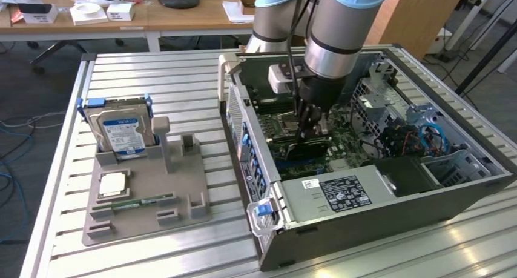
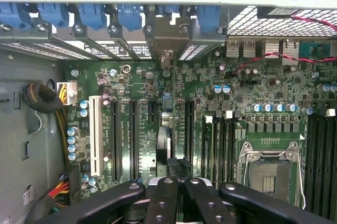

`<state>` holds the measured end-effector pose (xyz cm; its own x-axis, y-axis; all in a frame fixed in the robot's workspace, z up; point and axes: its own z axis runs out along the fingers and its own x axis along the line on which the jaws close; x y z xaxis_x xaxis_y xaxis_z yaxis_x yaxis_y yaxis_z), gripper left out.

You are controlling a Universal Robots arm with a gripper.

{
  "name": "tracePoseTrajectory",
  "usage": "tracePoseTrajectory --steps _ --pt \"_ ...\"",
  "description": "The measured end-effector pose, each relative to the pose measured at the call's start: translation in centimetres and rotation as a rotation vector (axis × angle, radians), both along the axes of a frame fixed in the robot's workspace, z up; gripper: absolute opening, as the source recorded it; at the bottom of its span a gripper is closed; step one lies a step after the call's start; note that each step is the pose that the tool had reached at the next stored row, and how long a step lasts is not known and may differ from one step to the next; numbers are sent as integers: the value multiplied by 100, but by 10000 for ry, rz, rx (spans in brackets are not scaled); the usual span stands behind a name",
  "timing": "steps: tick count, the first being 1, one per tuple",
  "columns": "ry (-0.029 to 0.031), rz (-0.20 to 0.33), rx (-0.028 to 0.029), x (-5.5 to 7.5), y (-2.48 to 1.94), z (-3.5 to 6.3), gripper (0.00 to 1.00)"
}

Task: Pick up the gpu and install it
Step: 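Press down on the gpu until it lock into place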

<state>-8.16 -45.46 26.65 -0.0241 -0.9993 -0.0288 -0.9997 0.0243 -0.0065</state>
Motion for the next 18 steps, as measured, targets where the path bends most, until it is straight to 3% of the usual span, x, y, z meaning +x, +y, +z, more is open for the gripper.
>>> tracePoseTrajectory --steps 9,18 --pt "-8 2 34 -1 1 -34 10" --pt "2 2 15 -13 -1 -38 10"
